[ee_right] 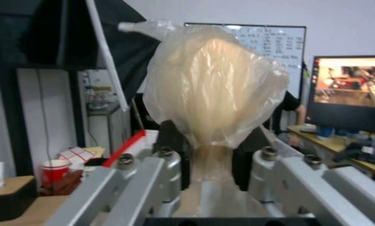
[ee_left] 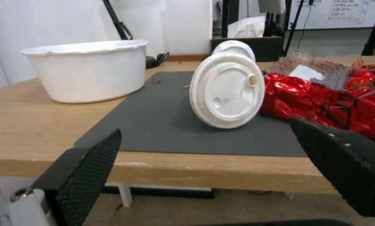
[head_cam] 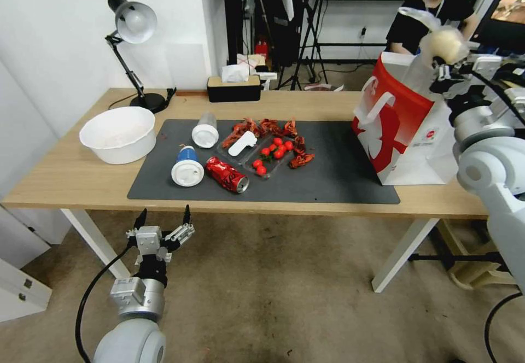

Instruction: Pick up the trash from the table and place it into the takeout bag.

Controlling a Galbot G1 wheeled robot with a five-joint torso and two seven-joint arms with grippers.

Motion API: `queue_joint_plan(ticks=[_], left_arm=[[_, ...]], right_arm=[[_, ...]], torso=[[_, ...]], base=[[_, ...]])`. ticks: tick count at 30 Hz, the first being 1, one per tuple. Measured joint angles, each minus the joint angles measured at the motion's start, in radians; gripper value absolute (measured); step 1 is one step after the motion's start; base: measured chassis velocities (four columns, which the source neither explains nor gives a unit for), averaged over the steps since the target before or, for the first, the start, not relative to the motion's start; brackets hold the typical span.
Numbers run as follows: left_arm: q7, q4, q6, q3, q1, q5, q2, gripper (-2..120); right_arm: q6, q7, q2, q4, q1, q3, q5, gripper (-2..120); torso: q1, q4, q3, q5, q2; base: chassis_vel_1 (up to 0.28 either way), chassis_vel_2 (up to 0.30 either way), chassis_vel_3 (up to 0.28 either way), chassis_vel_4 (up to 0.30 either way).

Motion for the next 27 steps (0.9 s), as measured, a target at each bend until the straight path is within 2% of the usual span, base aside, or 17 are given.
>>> queue_joint_plan(ticks=[2, 3, 4, 7, 8, 9, 12, 14, 15, 17, 21, 27], left_arm=[[0.0, 0.0, 0.0, 0.0, 0.0, 0.0, 0.0, 100], [0.0, 0.0, 0.0, -0.003, 0.0, 0.0, 0.001, 100], [0.0, 0.0, 0.0, -0.004, 0.0, 0.0, 0.002, 100], [-0.001, 0.0, 0.0, -0.004, -0.001, 0.002, 0.002, 100], [-0.001, 0.0, 0.0, -0.004, -0.001, 0.003, 0.001, 100], [-0.001, 0.0, 0.0, -0.004, -0.001, 0.003, 0.001, 100], [-0.002, 0.0, -0.001, -0.001, -0.002, 0.006, -0.001, 100], [-0.002, 0.0, -0.001, 0.0, -0.003, 0.007, -0.002, 100], [-0.002, 0.0, -0.001, 0.002, -0.003, 0.008, -0.003, 100], [-0.002, 0.0, -0.001, 0.003, -0.003, 0.008, -0.003, 100], [-0.003, 0.0, -0.001, 0.003, -0.003, 0.009, -0.001, 100], [-0.003, 0.003, -0.006, 0.001, -0.002, 0.009, -0.001, 100]], right_arm=[[0.0, 0.0, 0.0, 0.0, 0.0, 0.0, 0.0, 21], [-0.018, 0.02, -0.006, -0.002, 0.001, 0.005, 0.008, 30], [-0.03, 0.035, -0.01, -0.004, 0.003, 0.009, 0.016, 36], [-0.038, 0.042, -0.013, -0.006, 0.004, 0.013, 0.021, 39], [-0.043, 0.046, -0.014, -0.008, 0.004, 0.015, 0.023, 51], [-0.043, 0.046, -0.014, -0.008, 0.004, 0.015, 0.023, 51], [-0.06, 0.056, -0.017, -0.012, 0.001, 0.025, 0.032, 66], [-0.065, 0.057, -0.017, -0.013, -0.002, 0.027, 0.034, 69], [-0.07, 0.06, -0.017, -0.013, -0.006, 0.03, 0.035, 78], [-0.074, 0.062, -0.016, -0.013, -0.008, 0.032, 0.036, 80], [-0.092, 0.067, -0.005, -0.016, -0.015, 0.032, 0.036, 98], [-0.104, 0.068, 0.002, -0.016, -0.015, 0.029, 0.036, 100]], torso=[[0.0, 0.0, 0.0, 0.0, 0.0], [0.0, 0.0, 0.0, 0.0, 0.0], [0.0, 0.0, 0.0, 0.0001, 0.0], [0.0, 0.0, 0.0, -0.0001, 0.0], [0.0, 0.0, 0.0, -0.0001, 0.0], [0.0, 0.0, 0.0, -0.0001, 0.0], [0.0, 0.0, 0.0, 0.0, 0.0], [0.0, -0.0001, 0.0, -0.0001, 0.0], [0.0, 0.0, 0.0, -0.0001, 0.0], [0.0, -0.0001, 0.0, 0.0, 0.0], [0.0, 0.0, 0.0, 0.0, 0.0], [0.0, 0.0, 0.0, -0.0001, 0.0]], base=[[0.0, 0.0, 0.0, 0.0], [0.0, 0.0, 0.0, 0.0], [0.0, 0.0, 0.0, 0.0], [0.0, 0.0, 0.0, 0.0], [0.0, 0.0, 0.0, 0.0], [0.0, 0.0, 0.0, 0.0], [0.0, 0.0, 0.0, 0.0], [0.0, 0.0, 0.0, 0.0], [0.0, 0.0, 0.0, 0.0], [0.0, 0.0, 0.0, 0.0], [0.0, 0.0, 0.0, 0.0], [0.0, 0.0, 0.0, 0.0]])
